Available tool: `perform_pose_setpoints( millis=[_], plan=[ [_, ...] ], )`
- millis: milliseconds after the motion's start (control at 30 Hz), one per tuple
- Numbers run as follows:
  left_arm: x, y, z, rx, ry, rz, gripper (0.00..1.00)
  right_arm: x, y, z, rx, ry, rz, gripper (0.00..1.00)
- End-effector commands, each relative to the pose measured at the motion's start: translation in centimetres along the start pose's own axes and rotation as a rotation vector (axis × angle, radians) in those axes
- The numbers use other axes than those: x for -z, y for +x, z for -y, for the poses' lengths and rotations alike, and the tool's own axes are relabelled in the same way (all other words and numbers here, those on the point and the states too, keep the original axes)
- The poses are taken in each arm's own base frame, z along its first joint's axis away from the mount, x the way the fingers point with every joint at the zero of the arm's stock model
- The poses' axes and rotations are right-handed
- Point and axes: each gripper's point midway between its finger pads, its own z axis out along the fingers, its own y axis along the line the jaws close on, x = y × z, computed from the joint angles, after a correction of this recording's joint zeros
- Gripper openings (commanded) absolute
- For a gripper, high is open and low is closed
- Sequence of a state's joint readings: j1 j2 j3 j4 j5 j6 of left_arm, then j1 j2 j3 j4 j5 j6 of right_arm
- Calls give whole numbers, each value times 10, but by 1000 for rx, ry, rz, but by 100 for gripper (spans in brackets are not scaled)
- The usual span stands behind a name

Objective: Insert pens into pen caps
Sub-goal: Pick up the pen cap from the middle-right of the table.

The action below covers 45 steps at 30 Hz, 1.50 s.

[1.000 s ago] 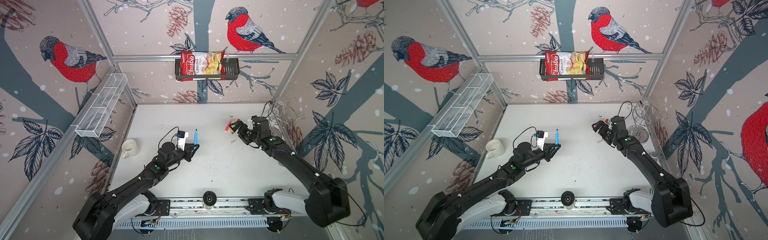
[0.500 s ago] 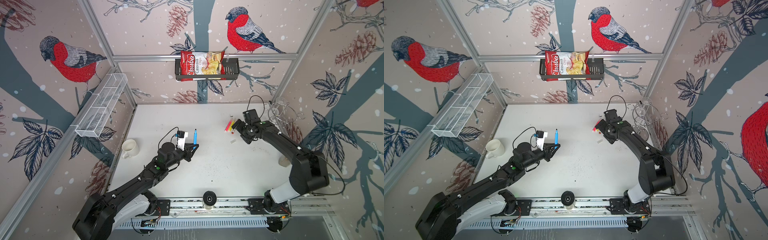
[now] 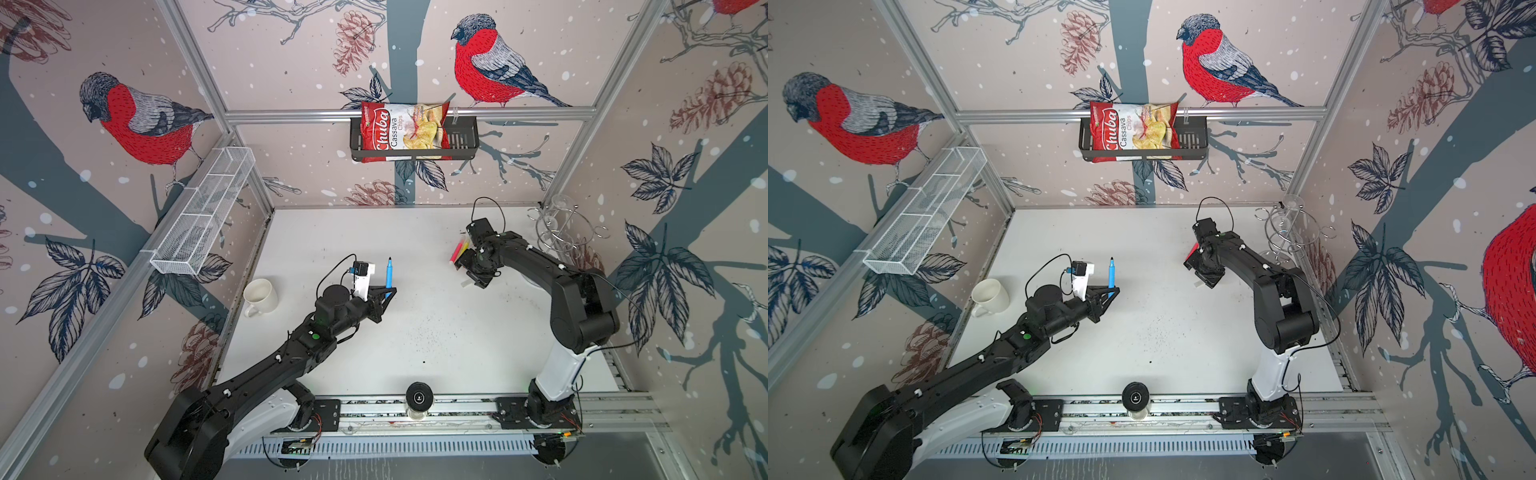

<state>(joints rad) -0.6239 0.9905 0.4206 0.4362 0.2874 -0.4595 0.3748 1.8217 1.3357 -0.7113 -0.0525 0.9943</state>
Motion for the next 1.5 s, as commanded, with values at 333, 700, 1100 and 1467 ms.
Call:
perform_pose_setpoints(
  millis=[333, 700, 1100, 1467],
  plan=[
    [2, -3, 0, -26, -4, 16, 0, -24, 1, 25, -37, 90, -47, 62],
    [5, -2, 0, -20, -6, 20, 0, -33, -1, 23, -9, 95, -50, 47],
    [6, -2, -2, -24, -13, 24, 0, -41, -10, 26, 14, 150, -34, 40],
    [8, -7, 0, -31, -14, 35, 0, -52, -8, 32, 40, 210, -38, 36]
  ],
)
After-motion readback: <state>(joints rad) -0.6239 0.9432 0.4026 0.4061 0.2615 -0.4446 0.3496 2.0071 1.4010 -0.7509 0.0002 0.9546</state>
